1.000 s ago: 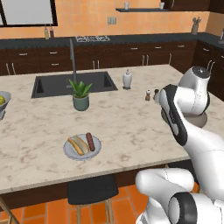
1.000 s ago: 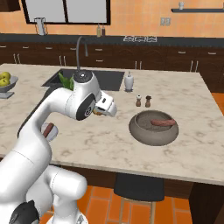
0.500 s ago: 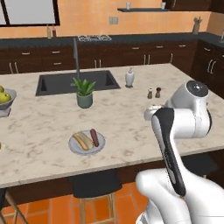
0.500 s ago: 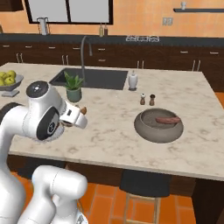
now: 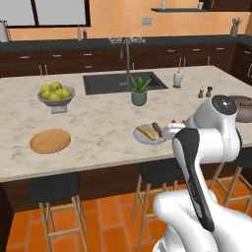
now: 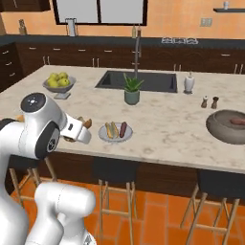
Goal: Place one bun and one sausage from the bowl on each plate.
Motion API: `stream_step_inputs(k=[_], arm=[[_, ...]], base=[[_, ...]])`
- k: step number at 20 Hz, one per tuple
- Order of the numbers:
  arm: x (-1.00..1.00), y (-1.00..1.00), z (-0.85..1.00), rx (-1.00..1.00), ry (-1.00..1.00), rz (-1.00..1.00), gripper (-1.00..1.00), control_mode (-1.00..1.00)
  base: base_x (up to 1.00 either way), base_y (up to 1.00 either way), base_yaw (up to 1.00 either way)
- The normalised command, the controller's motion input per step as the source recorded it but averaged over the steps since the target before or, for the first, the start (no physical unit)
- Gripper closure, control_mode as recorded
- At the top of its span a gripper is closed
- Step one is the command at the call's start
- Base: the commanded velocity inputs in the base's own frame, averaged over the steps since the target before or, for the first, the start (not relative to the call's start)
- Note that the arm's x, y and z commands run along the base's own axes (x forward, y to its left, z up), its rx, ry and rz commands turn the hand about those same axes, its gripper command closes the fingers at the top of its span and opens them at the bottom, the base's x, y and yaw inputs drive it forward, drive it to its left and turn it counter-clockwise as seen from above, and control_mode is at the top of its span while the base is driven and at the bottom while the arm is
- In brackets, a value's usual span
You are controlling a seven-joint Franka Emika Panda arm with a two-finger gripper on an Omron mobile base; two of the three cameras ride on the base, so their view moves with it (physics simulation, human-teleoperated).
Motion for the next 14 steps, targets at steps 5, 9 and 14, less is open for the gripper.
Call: stream_step_inputs(k=[5, 9, 14], arm=[[0.00, 0.00, 0.00, 0.00, 0.00, 0.00, 1.00, 1.00], [0.00, 0.00, 0.00, 0.00, 0.00, 0.00, 1.00, 1.00], [0.14, 0.32, -0.02, -0.02, 0.00, 0.00, 1.00, -1.00]], base=[[0.20, 1.00, 0.00], [0.58, 1.00, 0.00], [0.42, 0.60, 0.00]])
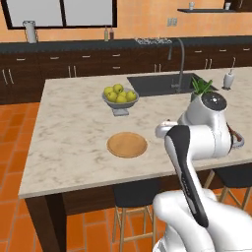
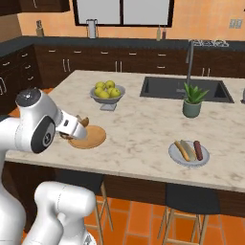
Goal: Place one bun and one sausage from the bowl on each plate.
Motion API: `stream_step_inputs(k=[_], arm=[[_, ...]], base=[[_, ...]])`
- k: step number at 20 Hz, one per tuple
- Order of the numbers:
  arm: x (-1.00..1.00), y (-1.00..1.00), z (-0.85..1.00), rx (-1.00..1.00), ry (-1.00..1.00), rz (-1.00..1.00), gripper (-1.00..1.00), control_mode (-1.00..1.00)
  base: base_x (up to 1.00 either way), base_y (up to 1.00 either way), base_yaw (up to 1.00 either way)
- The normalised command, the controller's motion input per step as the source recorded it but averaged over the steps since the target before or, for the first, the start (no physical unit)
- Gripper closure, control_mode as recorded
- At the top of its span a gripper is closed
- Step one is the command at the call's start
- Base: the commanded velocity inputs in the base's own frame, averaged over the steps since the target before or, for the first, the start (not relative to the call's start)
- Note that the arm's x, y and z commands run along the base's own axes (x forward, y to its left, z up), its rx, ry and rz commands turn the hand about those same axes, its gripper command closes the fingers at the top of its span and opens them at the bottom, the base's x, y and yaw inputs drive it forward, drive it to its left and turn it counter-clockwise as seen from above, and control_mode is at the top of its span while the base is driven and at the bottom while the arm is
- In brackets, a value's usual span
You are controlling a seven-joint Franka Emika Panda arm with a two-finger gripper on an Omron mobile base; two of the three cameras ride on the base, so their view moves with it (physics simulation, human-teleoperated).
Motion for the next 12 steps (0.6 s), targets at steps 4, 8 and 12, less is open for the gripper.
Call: stream_step_inputs(k=[4, 8, 12], arm=[[0.56, 0.75, -0.69, -0.04, 0.00, 0.00, 1.00, -1.00], [0.96, 0.76, -0.83, -0.02, 0.03, 0.00, 1.00, -1.00], [1.00, 0.51, -0.58, 0.00, 0.08, -0.01, 1.00, -1.00]], base=[[0.00, 0.00, 0.00], [0.00, 0.00, 0.00], [0.00, 0.00, 0.00]])
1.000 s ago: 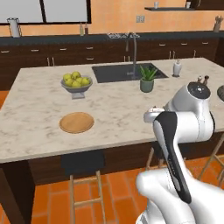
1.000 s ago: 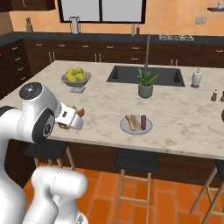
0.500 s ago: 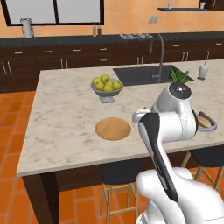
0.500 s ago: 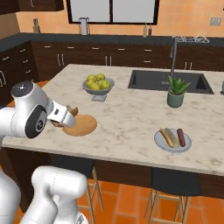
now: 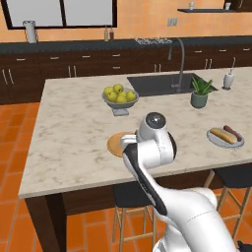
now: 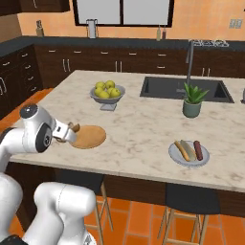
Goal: Place one bun and one sausage from the bowl on each plate.
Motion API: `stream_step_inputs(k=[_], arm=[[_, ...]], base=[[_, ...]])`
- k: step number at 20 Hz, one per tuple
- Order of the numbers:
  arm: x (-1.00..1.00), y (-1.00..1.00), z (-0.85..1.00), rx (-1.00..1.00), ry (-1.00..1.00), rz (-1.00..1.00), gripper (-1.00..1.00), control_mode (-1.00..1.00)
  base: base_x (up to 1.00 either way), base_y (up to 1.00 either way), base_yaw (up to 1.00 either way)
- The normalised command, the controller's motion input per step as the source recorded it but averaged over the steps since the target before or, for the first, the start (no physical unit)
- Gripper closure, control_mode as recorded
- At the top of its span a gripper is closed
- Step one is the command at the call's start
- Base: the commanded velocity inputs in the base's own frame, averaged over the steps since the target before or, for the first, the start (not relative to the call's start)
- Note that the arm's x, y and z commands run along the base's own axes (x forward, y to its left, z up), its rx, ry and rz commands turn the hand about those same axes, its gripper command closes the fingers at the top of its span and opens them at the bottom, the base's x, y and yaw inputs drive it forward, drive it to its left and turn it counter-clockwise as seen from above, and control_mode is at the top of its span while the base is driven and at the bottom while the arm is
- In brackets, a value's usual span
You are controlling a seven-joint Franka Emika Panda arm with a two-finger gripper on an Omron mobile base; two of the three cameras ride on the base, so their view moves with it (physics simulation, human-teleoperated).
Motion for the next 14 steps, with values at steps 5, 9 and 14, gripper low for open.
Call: stream_step_inputs(k=[5, 9, 14], arm=[[1.00, 0.19, -0.36, 0.00, 0.08, -0.01, 1.00, -1.00], [0.96, 0.00, -0.16, 0.00, 0.08, 0.00, 1.00, -1.00], [0.50, 0.32, -0.47, 0.00, 0.16, 0.00, 1.00, -1.00]], base=[[0.00, 0.00, 0.00], [0.00, 0.00, 0.00], [0.00, 0.00, 0.00]])
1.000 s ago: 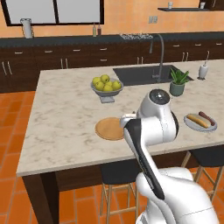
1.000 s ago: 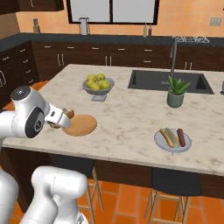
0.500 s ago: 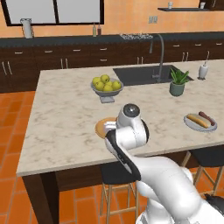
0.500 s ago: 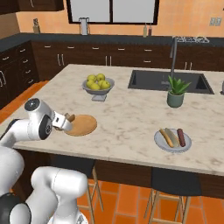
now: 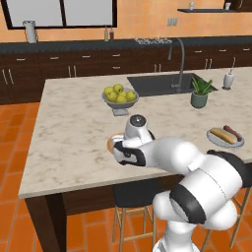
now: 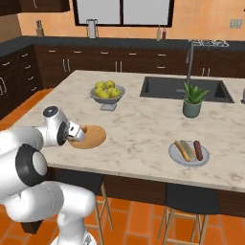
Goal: Place one bun and one sausage from the bowl on each plate.
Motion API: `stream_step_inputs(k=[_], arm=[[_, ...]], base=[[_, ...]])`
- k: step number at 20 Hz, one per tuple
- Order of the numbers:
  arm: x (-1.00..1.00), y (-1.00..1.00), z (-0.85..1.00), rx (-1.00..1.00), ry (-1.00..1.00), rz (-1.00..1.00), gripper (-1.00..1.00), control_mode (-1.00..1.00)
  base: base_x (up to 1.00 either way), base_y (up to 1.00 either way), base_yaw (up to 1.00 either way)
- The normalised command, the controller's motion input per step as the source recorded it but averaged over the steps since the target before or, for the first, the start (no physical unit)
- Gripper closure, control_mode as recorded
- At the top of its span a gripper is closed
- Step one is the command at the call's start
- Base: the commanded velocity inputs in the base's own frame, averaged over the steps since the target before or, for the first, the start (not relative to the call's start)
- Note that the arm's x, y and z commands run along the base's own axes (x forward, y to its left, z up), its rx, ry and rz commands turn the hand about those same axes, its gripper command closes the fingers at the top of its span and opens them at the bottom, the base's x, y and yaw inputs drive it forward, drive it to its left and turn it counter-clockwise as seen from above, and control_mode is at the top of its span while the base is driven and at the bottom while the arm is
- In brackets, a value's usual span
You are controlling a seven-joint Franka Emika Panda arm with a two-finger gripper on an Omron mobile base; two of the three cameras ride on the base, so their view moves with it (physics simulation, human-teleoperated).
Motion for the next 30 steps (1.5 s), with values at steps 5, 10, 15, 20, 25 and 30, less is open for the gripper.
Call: stream_step_inputs(k=[5, 10, 15, 20, 25, 30], arm=[[0.68, 0.26, -0.41, 0.00, 0.09, 0.00, 1.00, -1.00], [0.73, 0.00, -0.46, 0.00, 0.09, 0.00, -1.00, -1.00], [0.14, 0.00, -0.10, 0.00, 0.03, 0.00, -1.00, -1.00], [-0.05, 0.00, 0.59, 0.00, 0.01, 0.00, -1.00, -1.00], [-0.47, -0.22, 0.92, 0.01, 0.02, 0.00, -1.00, -1.00], [-1.00, -0.56, 1.00, 0.07, 0.01, 0.00, -1.00, -1.00]], base=[[0.00, 0.00, 0.00], [0.00, 0.00, 0.00], [0.00, 0.00, 0.00], [0.00, 0.00, 0.00], [0.00, 0.00, 0.00], [0.00, 0.00, 0.00]])
